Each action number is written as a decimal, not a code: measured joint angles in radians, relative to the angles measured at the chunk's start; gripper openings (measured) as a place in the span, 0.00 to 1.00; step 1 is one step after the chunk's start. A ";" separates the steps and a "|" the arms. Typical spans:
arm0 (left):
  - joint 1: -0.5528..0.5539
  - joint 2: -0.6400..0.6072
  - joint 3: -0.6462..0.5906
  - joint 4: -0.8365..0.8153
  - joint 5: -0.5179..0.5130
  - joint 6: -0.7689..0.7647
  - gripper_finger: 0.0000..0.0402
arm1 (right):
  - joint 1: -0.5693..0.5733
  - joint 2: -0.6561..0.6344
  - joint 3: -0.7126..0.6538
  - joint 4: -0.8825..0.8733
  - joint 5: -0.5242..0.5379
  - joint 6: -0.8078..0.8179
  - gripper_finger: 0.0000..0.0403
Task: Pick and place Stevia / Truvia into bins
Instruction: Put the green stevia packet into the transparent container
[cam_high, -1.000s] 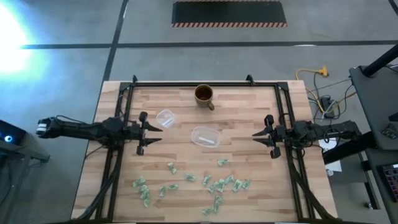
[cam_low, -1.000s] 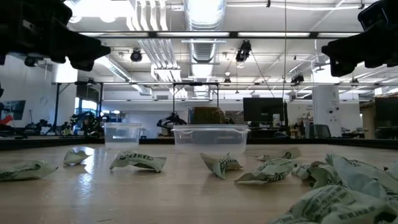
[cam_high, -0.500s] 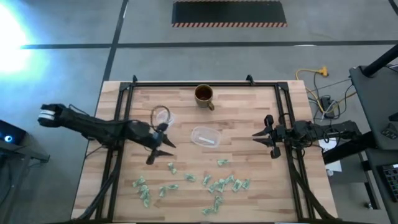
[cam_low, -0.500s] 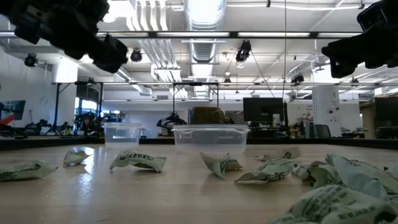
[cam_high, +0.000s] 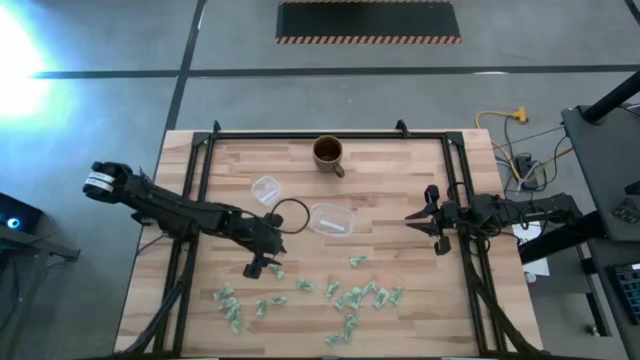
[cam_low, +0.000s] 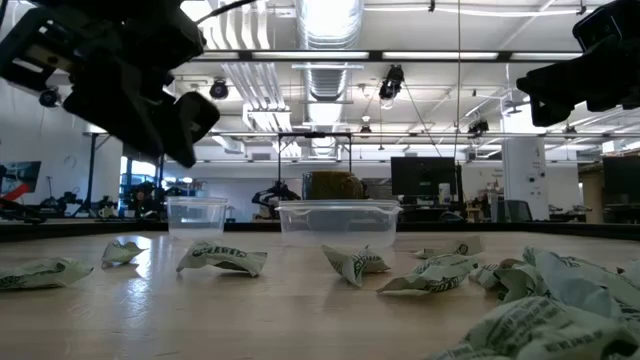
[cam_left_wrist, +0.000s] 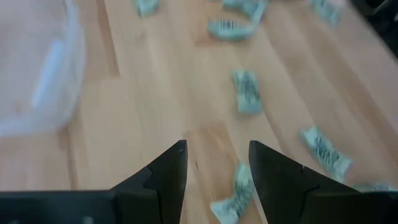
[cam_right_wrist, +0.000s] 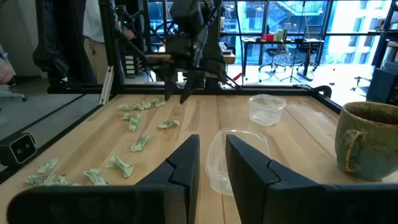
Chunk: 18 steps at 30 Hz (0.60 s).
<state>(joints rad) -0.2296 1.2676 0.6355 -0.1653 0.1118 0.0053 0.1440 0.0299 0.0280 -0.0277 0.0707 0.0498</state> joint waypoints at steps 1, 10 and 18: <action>-0.006 0.008 0.004 -0.007 -0.002 -0.006 0.39 | 0.000 0.000 0.000 0.000 0.000 0.000 0.17; -0.085 0.066 0.002 -0.041 -0.075 -0.025 0.39 | 0.000 0.001 0.000 0.000 0.000 0.003 0.17; -0.131 0.102 0.002 -0.037 -0.151 -0.025 0.39 | 0.000 0.018 0.000 0.002 0.001 0.003 0.17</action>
<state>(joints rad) -0.3610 1.3698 0.6379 -0.2027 -0.0388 -0.0196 0.1437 0.0480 0.0279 -0.0258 0.0715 0.0525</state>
